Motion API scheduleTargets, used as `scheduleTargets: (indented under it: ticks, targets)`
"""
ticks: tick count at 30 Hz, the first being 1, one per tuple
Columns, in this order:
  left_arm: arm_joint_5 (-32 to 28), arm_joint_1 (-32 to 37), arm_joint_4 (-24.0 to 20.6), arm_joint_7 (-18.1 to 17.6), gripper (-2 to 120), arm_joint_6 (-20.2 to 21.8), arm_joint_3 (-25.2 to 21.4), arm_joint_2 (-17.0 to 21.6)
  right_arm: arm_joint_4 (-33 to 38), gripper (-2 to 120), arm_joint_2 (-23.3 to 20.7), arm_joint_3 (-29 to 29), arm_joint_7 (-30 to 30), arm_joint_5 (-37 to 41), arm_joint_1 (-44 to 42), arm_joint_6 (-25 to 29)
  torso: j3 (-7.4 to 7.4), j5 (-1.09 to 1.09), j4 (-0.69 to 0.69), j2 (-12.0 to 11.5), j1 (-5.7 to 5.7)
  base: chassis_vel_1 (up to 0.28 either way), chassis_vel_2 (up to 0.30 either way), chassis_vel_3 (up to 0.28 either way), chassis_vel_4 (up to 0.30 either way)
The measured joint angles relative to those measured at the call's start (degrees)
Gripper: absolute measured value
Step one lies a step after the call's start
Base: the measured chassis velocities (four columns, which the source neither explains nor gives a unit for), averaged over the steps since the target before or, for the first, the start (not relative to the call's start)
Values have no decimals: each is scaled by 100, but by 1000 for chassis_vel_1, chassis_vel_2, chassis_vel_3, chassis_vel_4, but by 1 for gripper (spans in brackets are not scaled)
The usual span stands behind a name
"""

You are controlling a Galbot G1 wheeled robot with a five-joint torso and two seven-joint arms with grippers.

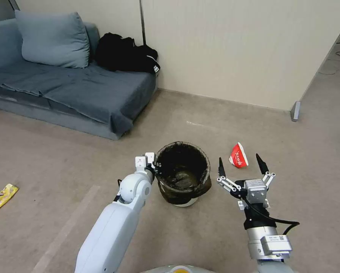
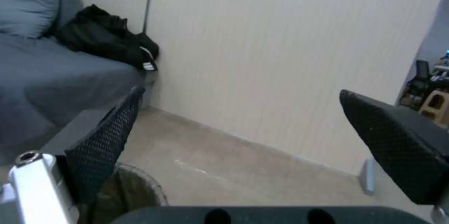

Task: Pick up the trash bin, then pick up the garbage from the floor and place it into the trash bin.

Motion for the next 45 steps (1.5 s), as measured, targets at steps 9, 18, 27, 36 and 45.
scheduleTargets:
  ticks: [9,18,27,36,45]
  targets:
    - [-11,59,-120,-106,3,12,-81,-22,80,100,0,-29,212,-311,-9,-18,2,-3,-2,-2,1,0,0,0,0]
    - [26,192,-730,-169,1,60,-503,-108,150,100,0,44,28,-570,-19,421,4,-1,-2,-3,1,0,0,0,0]
    - [559,791,-1997,-74,1,50,-783,-189,94,100,0,101,2,-108,18,623,2,0,-1,-3,1,0,0,0,0]
    - [1831,2126,-3626,351,1,-234,-991,-514,51,100,0,122,-11,6,64,669,1,0,0,-2,1,0,0,0,0]
    - [2918,3454,-4399,477,1,-967,-963,-877,36,100,0,141,9,32,89,679,1,0,0,-2,1,0,0,0,0]
